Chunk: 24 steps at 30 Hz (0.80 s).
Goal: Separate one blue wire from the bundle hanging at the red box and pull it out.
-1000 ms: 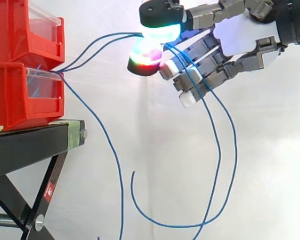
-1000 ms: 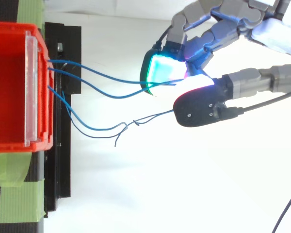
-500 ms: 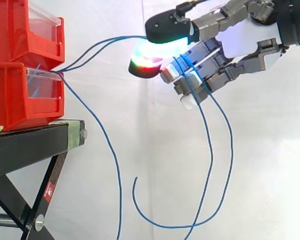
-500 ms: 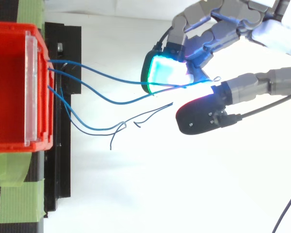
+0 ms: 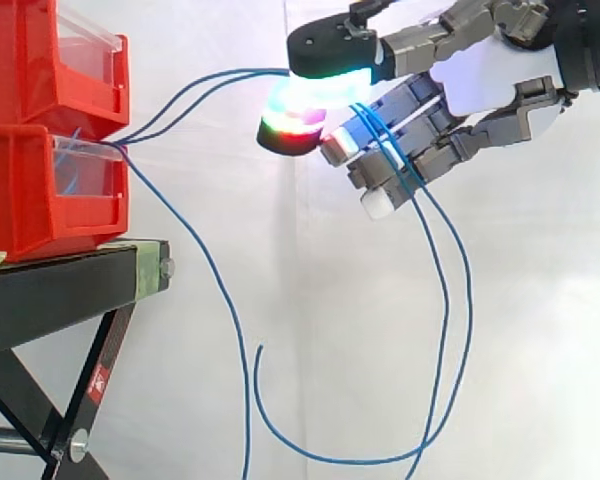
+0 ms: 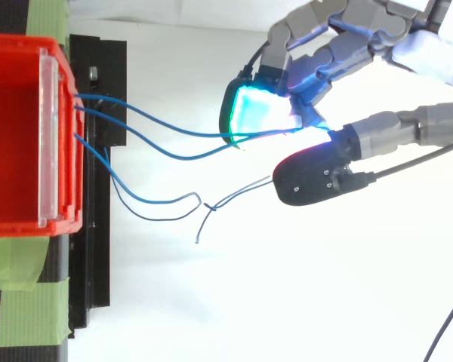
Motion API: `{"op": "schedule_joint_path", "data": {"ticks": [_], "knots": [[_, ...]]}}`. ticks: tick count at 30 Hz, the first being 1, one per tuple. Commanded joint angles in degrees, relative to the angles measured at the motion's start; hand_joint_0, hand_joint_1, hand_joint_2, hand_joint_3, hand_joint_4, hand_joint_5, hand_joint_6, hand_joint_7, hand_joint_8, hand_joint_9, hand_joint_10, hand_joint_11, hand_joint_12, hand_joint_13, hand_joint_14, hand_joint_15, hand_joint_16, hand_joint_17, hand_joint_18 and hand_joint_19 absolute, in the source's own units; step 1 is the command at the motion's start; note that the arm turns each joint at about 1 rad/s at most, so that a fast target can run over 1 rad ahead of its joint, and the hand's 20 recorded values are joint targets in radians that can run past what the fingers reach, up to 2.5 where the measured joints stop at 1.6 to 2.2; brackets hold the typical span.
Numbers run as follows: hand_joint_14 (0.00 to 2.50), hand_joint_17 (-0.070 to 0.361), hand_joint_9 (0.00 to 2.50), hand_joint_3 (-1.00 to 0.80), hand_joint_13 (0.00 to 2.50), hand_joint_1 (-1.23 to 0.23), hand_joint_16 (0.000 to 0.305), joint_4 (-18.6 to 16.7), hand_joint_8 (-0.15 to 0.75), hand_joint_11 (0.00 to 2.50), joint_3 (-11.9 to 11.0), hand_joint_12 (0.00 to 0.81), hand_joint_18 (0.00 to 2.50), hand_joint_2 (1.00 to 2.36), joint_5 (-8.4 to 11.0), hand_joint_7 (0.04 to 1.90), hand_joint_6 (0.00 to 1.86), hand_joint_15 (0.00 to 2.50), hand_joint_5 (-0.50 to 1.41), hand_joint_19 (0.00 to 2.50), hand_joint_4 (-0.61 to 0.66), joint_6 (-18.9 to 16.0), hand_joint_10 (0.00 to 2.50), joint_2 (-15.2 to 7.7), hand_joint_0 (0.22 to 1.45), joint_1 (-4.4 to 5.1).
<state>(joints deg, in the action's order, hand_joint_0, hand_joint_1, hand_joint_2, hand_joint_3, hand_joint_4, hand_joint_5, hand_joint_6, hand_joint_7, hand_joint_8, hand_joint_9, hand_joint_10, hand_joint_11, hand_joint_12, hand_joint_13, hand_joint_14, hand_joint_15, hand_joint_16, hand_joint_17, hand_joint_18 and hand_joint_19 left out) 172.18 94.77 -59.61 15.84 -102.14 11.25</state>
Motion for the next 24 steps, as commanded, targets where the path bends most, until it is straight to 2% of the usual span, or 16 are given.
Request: {"op": "schedule_joint_path", "data": {"ticks": [1,11,24], "knots": [[0.28,0.111,0.76,-0.39,0.8,-0.71,0.049,0.0,0.304,1.43,-0.03,0.415,0.73,1.01,0.02,0.86,0.93,1.5,-0.24,0.7,0.09,-0.11,0.01,-0.08,0.63,0.0],[0.34,0.113,0.75,-0.39,0.76,-0.65,0.05,0.0,0.312,1.43,-0.03,0.419,0.7,1.01,0.02,0.89,0.92,1.46,-0.24,0.74,0.11,-0.11,0.01,0.01,0.57,0.09],[0.33,0.115,0.73,-0.38,0.74,-0.67,0.051,0.0,0.32,1.41,-0.03,0.422,0.68,1.01,0.02,0.89,0.92,1.45,-0.24,0.74,0.12,-0.11,0.01,0.01,0.55,0.09]]}}
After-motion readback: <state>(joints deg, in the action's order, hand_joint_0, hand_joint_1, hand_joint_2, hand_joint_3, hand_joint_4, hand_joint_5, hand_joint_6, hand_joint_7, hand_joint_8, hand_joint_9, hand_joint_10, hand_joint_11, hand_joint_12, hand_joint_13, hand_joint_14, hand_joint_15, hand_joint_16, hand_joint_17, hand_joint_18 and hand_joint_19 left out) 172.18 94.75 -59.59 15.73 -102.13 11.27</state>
